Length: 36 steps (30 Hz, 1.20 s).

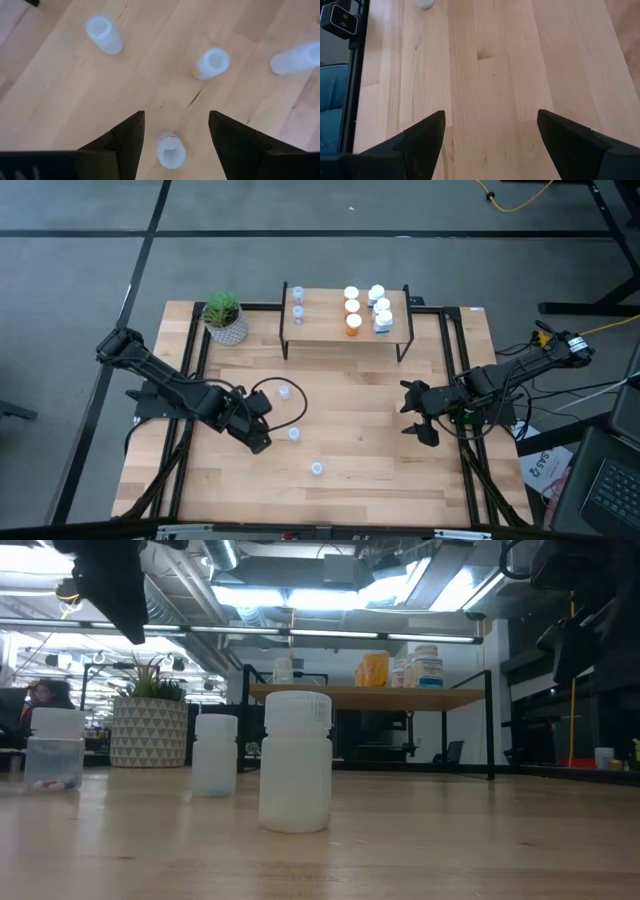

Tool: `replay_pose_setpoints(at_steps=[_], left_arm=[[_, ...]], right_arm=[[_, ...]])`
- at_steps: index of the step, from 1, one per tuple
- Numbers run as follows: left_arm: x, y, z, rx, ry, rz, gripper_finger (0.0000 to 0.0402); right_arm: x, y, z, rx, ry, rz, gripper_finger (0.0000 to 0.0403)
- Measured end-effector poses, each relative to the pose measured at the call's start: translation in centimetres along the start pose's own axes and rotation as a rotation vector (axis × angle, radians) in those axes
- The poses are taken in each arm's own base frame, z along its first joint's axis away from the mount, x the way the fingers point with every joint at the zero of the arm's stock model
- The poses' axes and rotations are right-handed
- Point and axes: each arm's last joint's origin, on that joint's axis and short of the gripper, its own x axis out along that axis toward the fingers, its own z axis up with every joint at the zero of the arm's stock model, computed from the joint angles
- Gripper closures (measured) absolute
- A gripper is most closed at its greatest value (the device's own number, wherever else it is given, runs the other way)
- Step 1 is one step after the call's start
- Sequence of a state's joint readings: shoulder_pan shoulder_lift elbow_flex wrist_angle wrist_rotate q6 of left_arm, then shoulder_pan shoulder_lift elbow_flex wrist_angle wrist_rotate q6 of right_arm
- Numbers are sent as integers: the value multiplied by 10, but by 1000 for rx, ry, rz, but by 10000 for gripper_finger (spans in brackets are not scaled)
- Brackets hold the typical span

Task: Pick and place medicine bottles onto shelf by color
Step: Put the transparent pill bottle on the shelf aligned with the other transparent pill bottles

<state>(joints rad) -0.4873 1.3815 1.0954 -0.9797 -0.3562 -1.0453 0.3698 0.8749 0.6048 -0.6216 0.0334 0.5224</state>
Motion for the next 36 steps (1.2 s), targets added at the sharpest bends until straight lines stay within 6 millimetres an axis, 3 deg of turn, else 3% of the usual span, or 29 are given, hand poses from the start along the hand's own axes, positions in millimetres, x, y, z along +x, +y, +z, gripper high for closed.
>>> replay_pose_setpoints(at_steps=[20,36], left_arm=[[34,-18,-9,147,108,47,188],[34,-18,-9,150,109,48,188]], right_arm=[[0,0,0,-3,-3,2,85],[0,0,0,-2,-4,2,85]])
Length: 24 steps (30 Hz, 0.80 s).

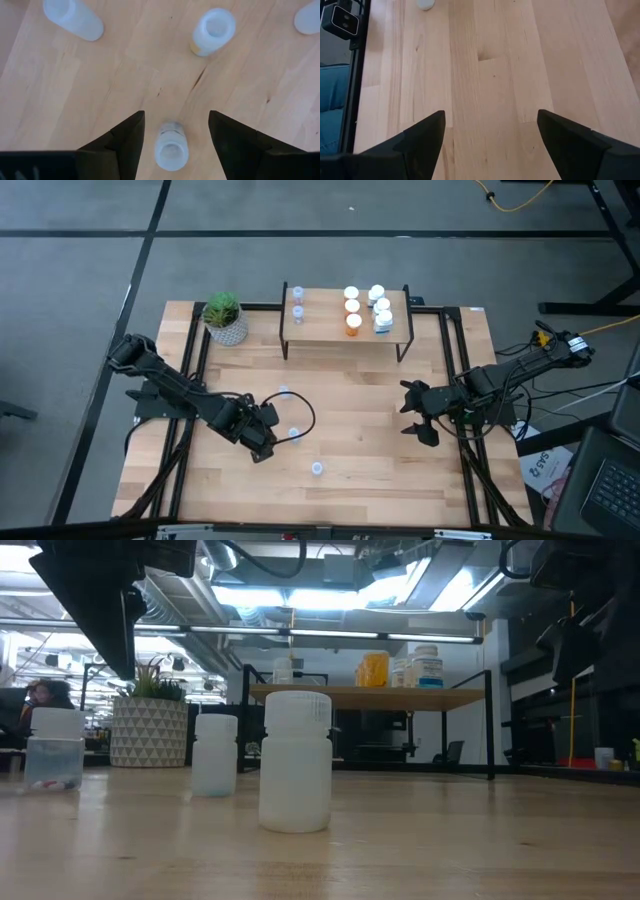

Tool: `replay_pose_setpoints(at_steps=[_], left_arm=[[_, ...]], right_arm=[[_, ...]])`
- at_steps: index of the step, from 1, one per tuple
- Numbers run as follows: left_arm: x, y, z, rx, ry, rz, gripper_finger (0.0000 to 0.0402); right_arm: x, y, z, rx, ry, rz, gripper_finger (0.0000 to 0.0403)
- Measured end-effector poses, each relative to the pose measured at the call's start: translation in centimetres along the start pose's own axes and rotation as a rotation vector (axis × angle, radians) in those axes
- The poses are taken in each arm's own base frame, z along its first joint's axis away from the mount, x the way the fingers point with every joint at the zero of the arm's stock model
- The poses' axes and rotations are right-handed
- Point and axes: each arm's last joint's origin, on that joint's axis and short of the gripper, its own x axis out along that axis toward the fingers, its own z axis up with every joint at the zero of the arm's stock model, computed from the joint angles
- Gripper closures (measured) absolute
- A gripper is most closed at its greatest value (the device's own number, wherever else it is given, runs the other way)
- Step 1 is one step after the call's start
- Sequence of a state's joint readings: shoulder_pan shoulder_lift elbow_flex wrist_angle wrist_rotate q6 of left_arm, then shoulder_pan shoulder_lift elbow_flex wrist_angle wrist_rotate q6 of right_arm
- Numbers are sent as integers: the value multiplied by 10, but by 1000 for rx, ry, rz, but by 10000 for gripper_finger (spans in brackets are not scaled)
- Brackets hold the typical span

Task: Pick and place medicine bottles onto shelf by color
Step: Put the transparent pill bottle on the shelf aligned with the other transparent pill bottles

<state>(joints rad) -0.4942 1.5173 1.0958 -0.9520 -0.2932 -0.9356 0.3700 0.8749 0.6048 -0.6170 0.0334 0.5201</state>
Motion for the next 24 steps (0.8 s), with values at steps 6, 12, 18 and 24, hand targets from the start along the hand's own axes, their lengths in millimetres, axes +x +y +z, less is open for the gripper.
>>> replay_pose_setpoints(at_steps=[6,12,18,24], left_arm=[[0,0,0,-3,0,0,188],[0,0,0,-4,-2,-3,189],[0,-1,0,1,14,-14,189],[-1,2,-6,43,76,5,189]], right_arm=[[0,0,0,0,0,0,85],[0,0,0,0,0,0,85],[0,0,0,0,0,0,85],[0,0,0,0,0,0,85]])
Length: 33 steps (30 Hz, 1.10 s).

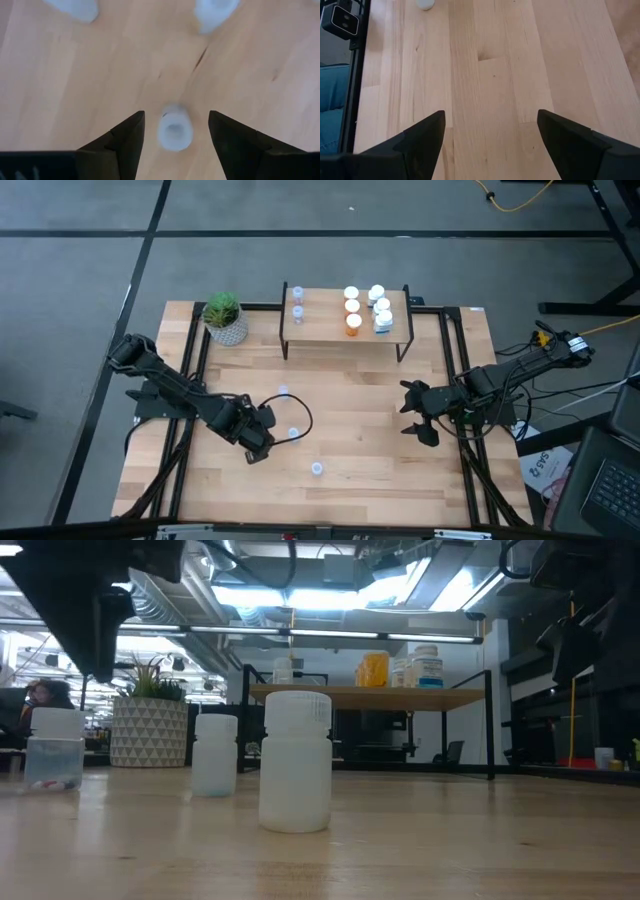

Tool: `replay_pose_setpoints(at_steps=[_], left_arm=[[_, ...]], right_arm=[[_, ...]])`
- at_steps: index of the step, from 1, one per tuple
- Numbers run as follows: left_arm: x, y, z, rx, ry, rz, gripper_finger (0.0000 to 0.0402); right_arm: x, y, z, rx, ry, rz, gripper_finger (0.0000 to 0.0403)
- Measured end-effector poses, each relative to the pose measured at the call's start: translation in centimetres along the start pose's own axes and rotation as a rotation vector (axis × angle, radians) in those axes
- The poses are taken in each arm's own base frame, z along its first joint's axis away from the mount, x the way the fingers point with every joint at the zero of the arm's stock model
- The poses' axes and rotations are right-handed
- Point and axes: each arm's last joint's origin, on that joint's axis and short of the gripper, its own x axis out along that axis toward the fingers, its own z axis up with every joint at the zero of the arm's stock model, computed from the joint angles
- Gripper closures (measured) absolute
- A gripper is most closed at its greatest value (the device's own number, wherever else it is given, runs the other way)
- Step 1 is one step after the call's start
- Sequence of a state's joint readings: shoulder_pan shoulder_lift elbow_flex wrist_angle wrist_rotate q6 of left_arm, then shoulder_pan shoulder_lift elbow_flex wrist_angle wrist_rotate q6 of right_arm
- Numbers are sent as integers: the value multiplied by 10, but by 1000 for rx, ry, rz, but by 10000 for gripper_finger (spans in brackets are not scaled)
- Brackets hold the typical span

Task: Pick and place medicine bottles onto shelf by color
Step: Put the transparent pill bottle on the shelf aligned with the other transparent pill bottles

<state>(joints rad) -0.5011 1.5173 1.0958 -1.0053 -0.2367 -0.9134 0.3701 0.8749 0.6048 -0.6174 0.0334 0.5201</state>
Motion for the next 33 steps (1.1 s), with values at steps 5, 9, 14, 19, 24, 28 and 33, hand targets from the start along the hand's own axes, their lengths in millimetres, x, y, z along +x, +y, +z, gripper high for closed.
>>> replay_pose_setpoints(at_steps=[5,9,14,19,24,28,33], left_arm=[[0,1,-1,4,11,13,189],[0,0,-2,3,51,-20,189],[0,-2,-5,21,88,-48,189],[-2,-6,-11,48,89,-52,189],[-3,-9,-15,65,81,-47,189],[-3,-8,-15,69,81,-33,189],[-3,-5,-16,74,87,-5,189]], right_arm=[[0,0,0,1,0,0,85],[0,0,0,1,0,0,85],[0,0,0,0,0,0,85],[0,0,0,0,0,0,85],[0,0,0,0,0,0,85],[0,0,0,0,0,0,85],[0,0,0,0,0,0,85]])
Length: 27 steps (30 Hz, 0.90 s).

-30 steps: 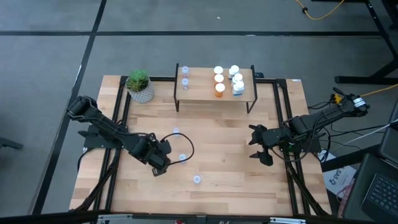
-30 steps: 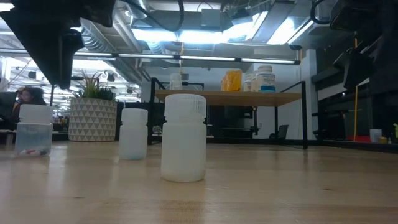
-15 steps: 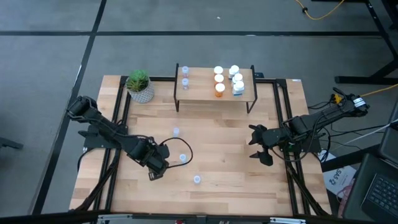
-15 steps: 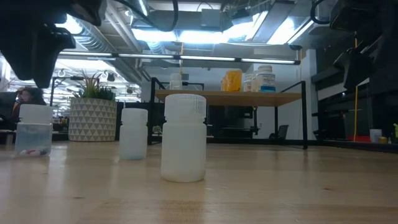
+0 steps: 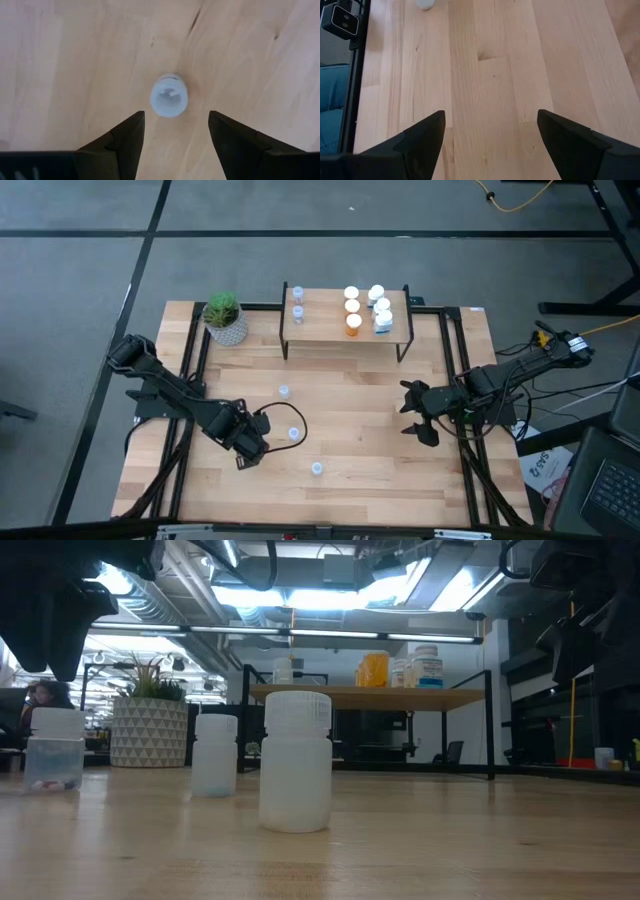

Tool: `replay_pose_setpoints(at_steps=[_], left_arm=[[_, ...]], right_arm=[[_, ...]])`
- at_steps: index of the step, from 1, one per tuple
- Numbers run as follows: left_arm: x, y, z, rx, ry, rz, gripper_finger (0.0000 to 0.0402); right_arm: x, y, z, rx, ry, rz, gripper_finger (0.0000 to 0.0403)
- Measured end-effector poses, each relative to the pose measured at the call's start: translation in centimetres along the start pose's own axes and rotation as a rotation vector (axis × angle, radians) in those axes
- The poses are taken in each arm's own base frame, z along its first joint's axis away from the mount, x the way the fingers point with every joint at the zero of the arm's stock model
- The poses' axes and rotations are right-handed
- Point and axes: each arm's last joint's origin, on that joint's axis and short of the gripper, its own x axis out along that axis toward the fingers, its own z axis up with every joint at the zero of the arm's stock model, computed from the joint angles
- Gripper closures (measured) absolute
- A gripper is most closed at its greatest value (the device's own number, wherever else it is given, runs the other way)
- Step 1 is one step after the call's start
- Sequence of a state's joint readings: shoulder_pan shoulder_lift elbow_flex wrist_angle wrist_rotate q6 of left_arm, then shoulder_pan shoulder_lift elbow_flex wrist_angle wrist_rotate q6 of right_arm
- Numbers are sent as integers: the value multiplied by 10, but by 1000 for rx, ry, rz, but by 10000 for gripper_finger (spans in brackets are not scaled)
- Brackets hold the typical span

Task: Pick and place medicine bottles onto shelf by color
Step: Put the transparent pill bottle on the shelf aligned with the other transparent pill bottles

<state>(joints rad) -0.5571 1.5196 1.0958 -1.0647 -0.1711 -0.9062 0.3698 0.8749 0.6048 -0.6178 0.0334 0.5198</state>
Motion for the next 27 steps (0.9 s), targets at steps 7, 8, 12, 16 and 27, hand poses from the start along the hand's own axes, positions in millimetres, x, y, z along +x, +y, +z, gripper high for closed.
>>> replay_pose_setpoints(at_steps=[7,8,12,16,27], left_arm=[[0,0,0,0,-2,1,188],[0,0,0,0,-6,4,189],[0,0,1,8,-23,18,188],[0,0,1,25,-25,17,188],[0,1,2,21,-44,33,188]], right_arm=[[0,0,0,-1,0,0,85],[0,0,0,0,0,0,85],[0,0,0,-1,0,0,85],[0,0,0,-1,0,0,85],[0,0,0,-1,0,1,85]])
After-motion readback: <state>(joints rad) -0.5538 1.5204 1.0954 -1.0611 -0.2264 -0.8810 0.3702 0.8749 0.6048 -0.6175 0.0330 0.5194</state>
